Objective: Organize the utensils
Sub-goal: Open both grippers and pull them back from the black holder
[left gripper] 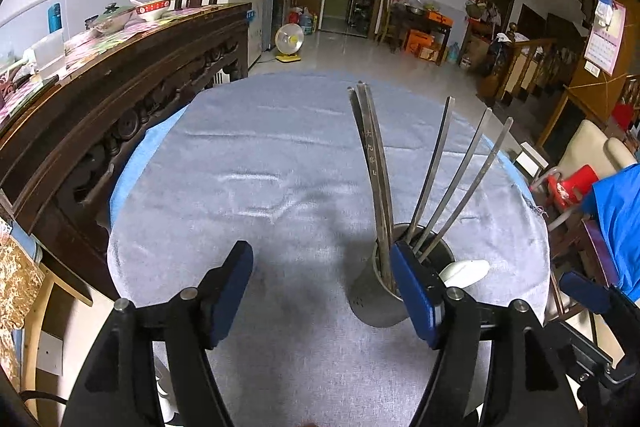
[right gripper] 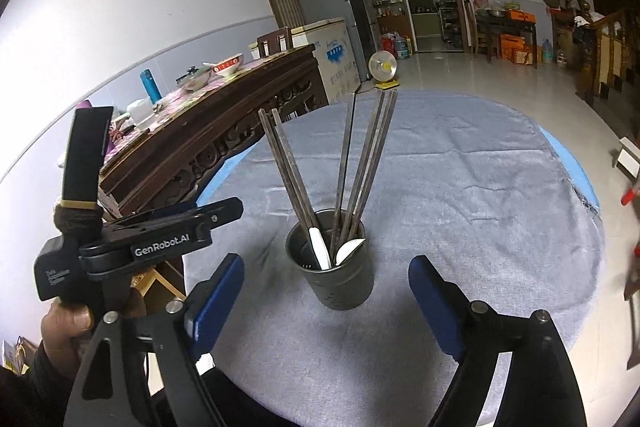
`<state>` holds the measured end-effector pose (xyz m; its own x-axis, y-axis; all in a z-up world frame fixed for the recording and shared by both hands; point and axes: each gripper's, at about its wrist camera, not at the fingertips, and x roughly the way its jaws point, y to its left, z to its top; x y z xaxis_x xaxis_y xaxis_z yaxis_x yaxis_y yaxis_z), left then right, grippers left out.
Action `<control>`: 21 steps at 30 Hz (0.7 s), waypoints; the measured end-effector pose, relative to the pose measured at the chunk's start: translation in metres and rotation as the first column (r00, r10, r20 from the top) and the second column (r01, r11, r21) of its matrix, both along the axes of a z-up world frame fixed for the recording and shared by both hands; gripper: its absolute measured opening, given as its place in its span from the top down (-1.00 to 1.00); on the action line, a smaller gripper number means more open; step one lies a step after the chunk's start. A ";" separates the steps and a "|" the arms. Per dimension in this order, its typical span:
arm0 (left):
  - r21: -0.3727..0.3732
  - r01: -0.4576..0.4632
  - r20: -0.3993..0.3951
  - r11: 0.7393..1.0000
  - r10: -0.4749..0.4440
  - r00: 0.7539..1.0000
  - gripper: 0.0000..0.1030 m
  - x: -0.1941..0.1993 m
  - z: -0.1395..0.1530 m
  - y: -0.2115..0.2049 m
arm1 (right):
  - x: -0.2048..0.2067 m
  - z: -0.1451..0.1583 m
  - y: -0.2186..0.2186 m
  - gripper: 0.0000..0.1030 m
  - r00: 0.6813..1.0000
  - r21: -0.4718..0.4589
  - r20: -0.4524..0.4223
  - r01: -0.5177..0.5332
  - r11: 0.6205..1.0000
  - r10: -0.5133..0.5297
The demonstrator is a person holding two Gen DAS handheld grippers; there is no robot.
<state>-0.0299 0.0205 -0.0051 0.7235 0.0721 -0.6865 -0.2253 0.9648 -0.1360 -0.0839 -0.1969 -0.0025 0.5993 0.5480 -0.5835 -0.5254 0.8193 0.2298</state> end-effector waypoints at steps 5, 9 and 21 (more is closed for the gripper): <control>-0.011 0.007 -0.002 1.000 -0.007 1.000 -0.48 0.000 0.000 -0.002 | 0.003 -0.004 0.001 -0.71 1.000 -0.014 -0.009 0.021 1.000 -0.021; 0.006 0.021 0.016 1.000 -0.021 1.000 -0.74 -0.001 0.002 -0.007 | 0.001 -0.005 0.003 -0.72 1.000 -0.036 0.003 0.026 0.999 -0.026; 0.079 0.037 0.040 0.996 -0.040 0.998 -0.84 -0.003 0.009 -0.021 | -0.002 -0.003 0.006 -0.74 0.999 -0.059 0.021 0.030 0.998 -0.029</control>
<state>-0.0334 -0.0005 0.0040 0.7543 0.0964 -0.6494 -0.1837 0.9807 -0.0677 -0.0862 -0.1904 -0.0060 0.6268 0.4945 -0.6021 -0.5048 0.8464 0.1697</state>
